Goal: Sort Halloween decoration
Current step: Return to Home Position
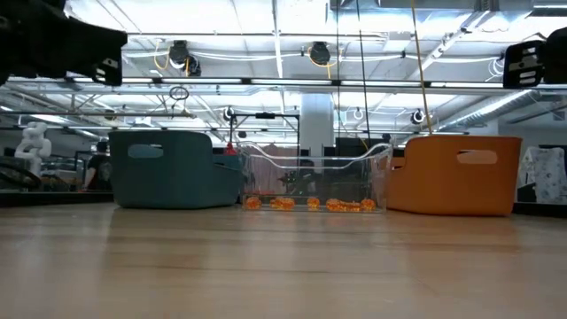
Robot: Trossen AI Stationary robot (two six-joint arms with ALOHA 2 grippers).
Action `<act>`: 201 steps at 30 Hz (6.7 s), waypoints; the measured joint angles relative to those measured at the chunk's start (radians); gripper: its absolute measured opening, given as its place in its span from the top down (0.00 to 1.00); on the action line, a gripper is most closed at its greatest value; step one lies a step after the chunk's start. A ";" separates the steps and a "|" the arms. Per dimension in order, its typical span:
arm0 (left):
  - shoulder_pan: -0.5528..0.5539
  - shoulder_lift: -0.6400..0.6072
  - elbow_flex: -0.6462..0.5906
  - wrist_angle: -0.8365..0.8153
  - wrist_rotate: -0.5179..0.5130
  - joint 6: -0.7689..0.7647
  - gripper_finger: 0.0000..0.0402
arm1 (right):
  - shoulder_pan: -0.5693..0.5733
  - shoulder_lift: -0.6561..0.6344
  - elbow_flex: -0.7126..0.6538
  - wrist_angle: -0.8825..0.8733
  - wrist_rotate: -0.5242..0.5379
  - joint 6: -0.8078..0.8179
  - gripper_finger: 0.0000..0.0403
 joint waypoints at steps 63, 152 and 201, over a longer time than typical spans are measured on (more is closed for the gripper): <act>0.001 -0.714 -0.002 -0.674 -0.094 -0.011 1.00 | -0.531 -0.065 -0.101 0.177 -0.423 -0.029 1.00; 0.576 -0.776 -0.003 -0.852 0.366 -0.064 1.00 | -0.694 -0.056 -0.103 0.124 -0.441 -0.003 1.00; 0.524 -0.775 -0.003 -0.848 0.322 -0.062 1.00 | -0.694 -0.056 -0.103 0.124 -0.441 -0.002 1.00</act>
